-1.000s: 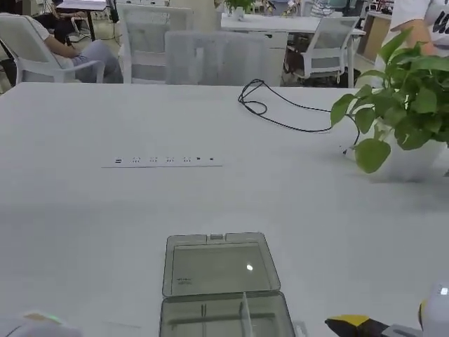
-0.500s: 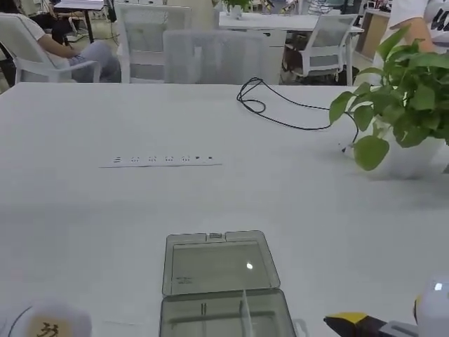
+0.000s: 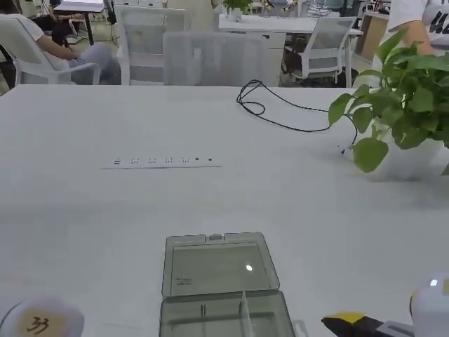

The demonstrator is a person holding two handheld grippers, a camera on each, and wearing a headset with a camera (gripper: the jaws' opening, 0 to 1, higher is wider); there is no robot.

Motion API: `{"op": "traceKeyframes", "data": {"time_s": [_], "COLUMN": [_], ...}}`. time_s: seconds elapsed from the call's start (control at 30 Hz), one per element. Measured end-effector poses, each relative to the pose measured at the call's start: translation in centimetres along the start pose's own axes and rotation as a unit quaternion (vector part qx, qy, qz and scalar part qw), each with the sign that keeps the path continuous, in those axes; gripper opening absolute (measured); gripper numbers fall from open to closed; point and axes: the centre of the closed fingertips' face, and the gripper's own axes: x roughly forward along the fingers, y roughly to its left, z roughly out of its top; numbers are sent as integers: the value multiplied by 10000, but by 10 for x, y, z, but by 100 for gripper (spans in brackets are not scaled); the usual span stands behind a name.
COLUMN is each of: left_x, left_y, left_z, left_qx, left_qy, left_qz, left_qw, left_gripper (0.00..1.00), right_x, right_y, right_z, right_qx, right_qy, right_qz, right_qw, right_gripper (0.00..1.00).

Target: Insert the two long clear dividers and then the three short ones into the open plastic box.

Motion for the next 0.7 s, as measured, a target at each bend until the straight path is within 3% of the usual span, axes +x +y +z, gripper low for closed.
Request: {"op": "traceKeyframes", "data": {"time_s": [0.1,0.37,0.53,0.7], "left_x": [-2,-17,-29,-37], "left_y": [0,2,-5,-11], "left_z": [0,16,36,37], "left_qx": [-27,-129,-235,-266], "left_qy": [-29,-533,-1186,-1375], "left_qz": [-11,16,-146,-180], "left_qw": [10000,9985,9926,9900], "left_gripper": [30,30,30,30], "right_x": [1,8,16,23], "right_y": [2,11,24,42], "right_z": [4,20,31,40], "right_qx": [155,654,1019,1073], "right_qy": [-86,-309,-438,-562], "right_qz": [43,194,413,639], "right_qw": [9998,9972,9930,9906], "right_gripper": [71,65,60,56]}}
